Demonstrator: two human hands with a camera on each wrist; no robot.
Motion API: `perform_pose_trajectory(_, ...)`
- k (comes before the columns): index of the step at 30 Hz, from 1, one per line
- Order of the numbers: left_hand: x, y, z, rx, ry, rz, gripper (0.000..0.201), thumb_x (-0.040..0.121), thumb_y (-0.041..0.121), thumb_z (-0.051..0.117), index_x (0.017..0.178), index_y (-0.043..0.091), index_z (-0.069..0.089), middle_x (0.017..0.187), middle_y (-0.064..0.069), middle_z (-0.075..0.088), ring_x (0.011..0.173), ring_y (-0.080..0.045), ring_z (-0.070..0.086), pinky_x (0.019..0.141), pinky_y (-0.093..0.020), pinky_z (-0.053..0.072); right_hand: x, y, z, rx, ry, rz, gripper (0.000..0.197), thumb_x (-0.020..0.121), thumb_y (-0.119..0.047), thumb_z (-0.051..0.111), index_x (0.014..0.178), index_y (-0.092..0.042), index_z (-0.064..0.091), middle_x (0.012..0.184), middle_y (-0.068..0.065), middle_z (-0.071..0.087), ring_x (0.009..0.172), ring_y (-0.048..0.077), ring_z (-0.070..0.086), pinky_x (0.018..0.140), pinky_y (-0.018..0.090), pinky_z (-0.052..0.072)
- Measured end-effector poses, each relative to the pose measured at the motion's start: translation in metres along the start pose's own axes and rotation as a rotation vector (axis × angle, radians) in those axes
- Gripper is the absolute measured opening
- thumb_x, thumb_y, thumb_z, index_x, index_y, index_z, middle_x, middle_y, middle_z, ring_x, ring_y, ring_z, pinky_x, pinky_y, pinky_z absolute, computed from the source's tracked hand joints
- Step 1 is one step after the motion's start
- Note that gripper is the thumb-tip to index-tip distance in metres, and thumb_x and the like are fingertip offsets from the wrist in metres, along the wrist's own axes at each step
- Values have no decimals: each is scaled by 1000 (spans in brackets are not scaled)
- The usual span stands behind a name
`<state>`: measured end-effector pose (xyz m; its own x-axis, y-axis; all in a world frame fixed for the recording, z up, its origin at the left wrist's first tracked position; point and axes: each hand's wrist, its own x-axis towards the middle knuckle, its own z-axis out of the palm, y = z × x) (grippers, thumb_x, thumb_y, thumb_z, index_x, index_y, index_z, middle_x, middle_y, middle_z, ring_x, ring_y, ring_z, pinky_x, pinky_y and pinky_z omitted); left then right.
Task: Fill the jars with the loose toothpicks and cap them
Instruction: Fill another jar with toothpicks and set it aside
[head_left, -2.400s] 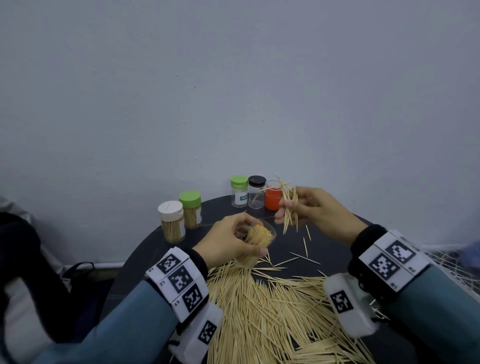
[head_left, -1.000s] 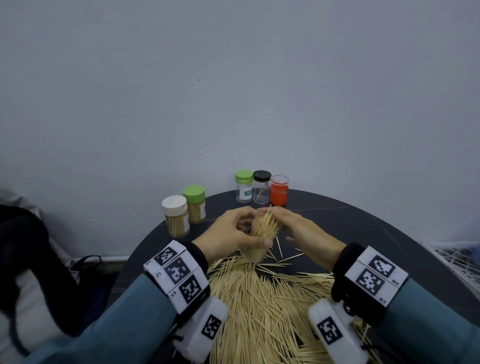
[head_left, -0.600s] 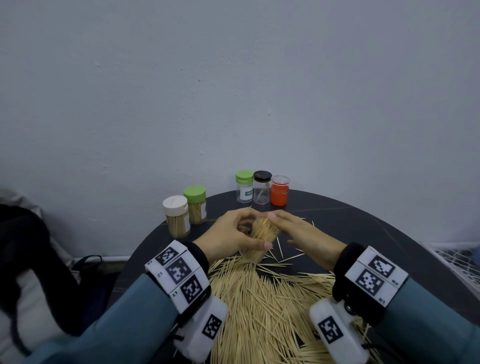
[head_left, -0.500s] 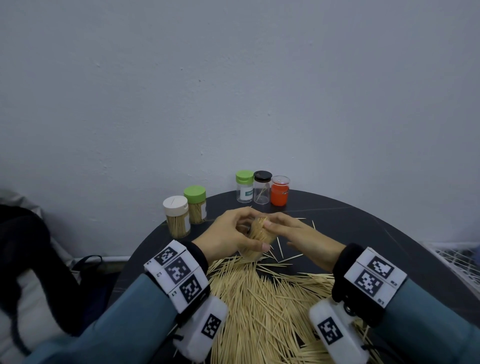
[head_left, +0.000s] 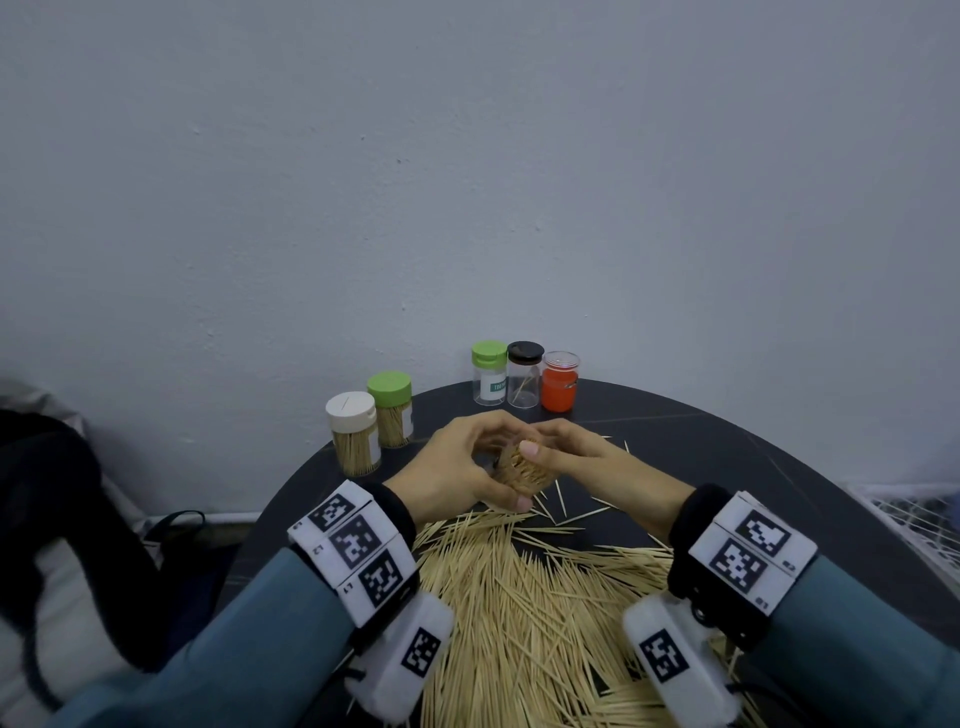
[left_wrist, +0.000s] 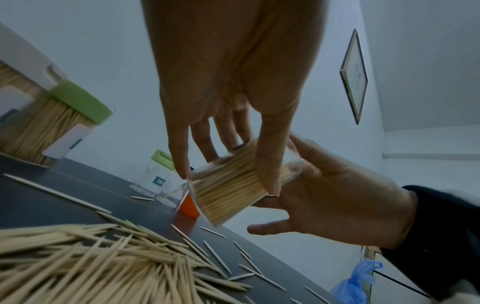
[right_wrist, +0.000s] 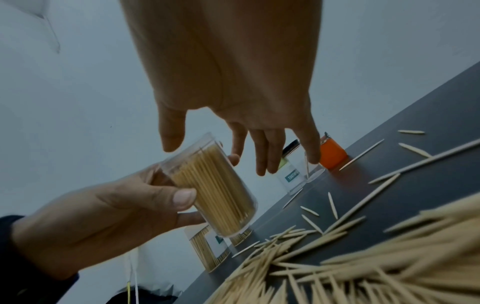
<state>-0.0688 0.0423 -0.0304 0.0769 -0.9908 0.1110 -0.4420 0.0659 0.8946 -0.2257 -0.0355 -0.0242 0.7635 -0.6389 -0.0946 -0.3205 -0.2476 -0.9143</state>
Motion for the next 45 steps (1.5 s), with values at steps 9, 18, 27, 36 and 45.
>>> perform_pose_trajectory(9,1,-1,0,3,44,3,53,62,1,84,104,25,62,109,5,66,109,-7,58,95,-35,51,1,-4,-11,-69,110,-16,39,94,-40,44,126,-19,50,124,-4,55,118,8,48,80,14,35)
perform_pose_trajectory(18,2,-3,-2,10,134,-42,52,62,5,84,103,25,61,106,4,65,104,-10,59,82,-17,46,-15,-1,-33,-924,-260,313,60,82,-32,69,134,-19,40,130,0,52,119,16,49,99,29,40)
perform_pose_trajectory(27,-2,3,5,40,-43,18,53,60,-5,83,98,27,64,109,2,66,108,-11,60,94,-40,51,-28,19,-26,-1017,-275,370,61,72,-28,79,124,-19,47,106,-5,51,98,14,50,88,29,45)
perform_pose_trajectory(36,-3,2,5,77,-47,8,53,61,-1,84,100,28,63,110,5,66,111,-8,59,95,-43,50,-23,20,-19,-1028,-221,274,35,80,-22,72,111,-13,60,98,1,57,89,14,53,84,27,49)
perform_pose_trajectory(45,-1,-1,4,106,-5,-34,54,59,3,86,100,31,63,110,4,66,108,-9,59,97,-45,49,-19,12,-20,-1045,-159,202,31,81,-21,71,108,-9,62,102,6,60,86,16,53,82,29,49)
